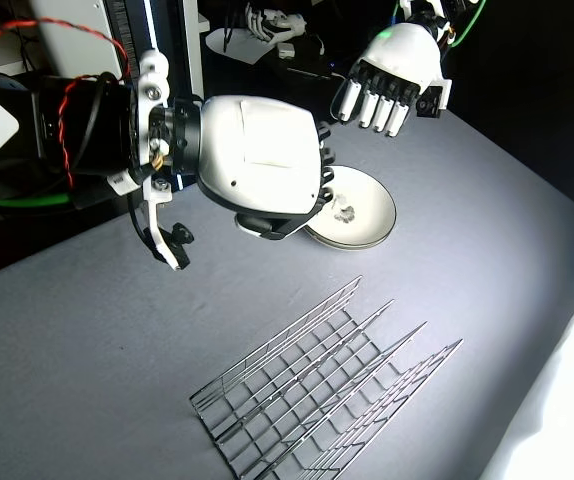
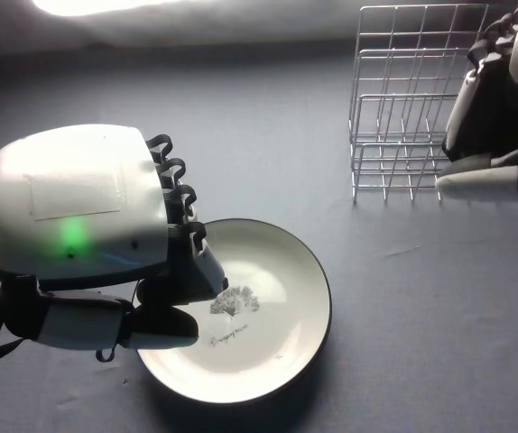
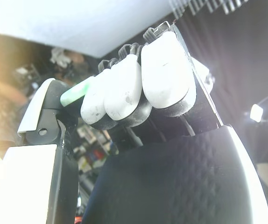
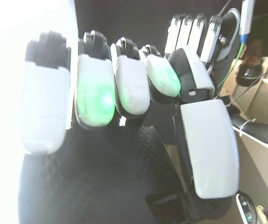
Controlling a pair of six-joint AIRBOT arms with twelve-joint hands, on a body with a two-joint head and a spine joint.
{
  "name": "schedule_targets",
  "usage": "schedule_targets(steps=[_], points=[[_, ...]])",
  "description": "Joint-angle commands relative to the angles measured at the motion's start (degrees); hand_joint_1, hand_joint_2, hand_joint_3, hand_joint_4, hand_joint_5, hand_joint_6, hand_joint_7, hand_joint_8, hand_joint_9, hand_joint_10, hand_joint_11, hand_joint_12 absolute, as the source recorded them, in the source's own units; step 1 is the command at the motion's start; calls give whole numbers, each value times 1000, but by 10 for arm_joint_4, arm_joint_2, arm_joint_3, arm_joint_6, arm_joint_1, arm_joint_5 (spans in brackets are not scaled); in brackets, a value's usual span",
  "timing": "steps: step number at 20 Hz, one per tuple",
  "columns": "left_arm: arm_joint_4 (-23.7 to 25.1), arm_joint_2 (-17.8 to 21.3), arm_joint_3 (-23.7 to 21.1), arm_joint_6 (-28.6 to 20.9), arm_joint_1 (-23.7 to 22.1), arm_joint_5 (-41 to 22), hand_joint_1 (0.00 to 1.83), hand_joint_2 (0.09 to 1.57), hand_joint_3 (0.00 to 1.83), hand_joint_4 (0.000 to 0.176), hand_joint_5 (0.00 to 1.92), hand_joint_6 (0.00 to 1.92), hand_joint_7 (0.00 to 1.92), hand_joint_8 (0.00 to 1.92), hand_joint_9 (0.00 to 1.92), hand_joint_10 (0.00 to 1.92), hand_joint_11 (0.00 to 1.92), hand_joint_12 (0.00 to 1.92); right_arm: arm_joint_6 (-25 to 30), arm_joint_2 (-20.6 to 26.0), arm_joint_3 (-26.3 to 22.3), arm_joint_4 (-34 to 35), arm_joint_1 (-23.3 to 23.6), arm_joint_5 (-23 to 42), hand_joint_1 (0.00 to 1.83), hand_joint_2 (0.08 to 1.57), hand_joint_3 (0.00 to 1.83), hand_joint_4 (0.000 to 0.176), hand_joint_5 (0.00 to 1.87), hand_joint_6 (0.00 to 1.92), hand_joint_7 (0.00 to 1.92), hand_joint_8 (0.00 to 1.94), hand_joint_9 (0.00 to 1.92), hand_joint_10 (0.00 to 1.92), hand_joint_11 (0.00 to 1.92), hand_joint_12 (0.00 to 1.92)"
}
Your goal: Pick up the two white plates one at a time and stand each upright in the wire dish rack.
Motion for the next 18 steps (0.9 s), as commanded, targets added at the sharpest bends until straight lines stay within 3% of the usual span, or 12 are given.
schedule_targets(steps=[1, 2, 3, 8, 12, 13, 18], points=[[-29, 3, 2, -3, -5, -45, 0, 933, 219, 0, 63, 44, 45, 47, 19, 49, 0, 66, -4, 4, 1, 8, 12, 50, 0, 1072, 142, 0, 37, 55, 17, 42, 0, 0, 0, 0], [-29, 3, 2, -4, -6, -45, 0, 933, 219, 0, 63, 44, 45, 47, 19, 49, 0, 66, -9, 4, 0, -4, 16, 50, 0, 1072, 142, 0, 37, 55, 17, 42, 0, 0, 0, 0], [-28, 3, 3, -4, -7, -45, 0, 1002, 30, 0, 84, 0, 60, 0, 43, 0, 11, 61, -14, 4, 0, -7, 18, 48, 0, 1098, 28, 0, 41, 5, 26, 3, 5, 2, 0, 0], [-18, 3, 7, -15, -12, -45, 0, 1035, 23, 0, 30, 0, 18, 4, 14, 3, 2, 29, -30, 4, 4, -18, 22, 36, 0, 1122, 12, 0, 80, 10, 46, 4, 0, 0, 0, 0], [67, 4, 25, -95, -38, -47, 0, 1038, 18, 0, 30, 0, 4, 0, 0, 0, 0, 0, -34, 4, 4, -18, 22, 33, 0, 1127, 11, 0, 48, 0, 33, 0, 5, 2, 0, 0], [118, 5, 35, -132, -66, -51, 0, 1036, 16, 0, 41, 5, 14, 6, 0, 0, 0, 0, -35, 4, 4, -18, 24, 34, 0, 1146, 17, 0, 34, 0, 11, 0, 0, 0, 0, 0], [192, 10, 56, -188, -103, -58, 0, 1034, 10, 0, 23, 0, 5, 0, 0, 0, 0, 0, -35, 4, 4, -18, 26, 35, 0, 1112, 0, 0, 36, 15, 21, 8, 0, 0, 0, 0]])
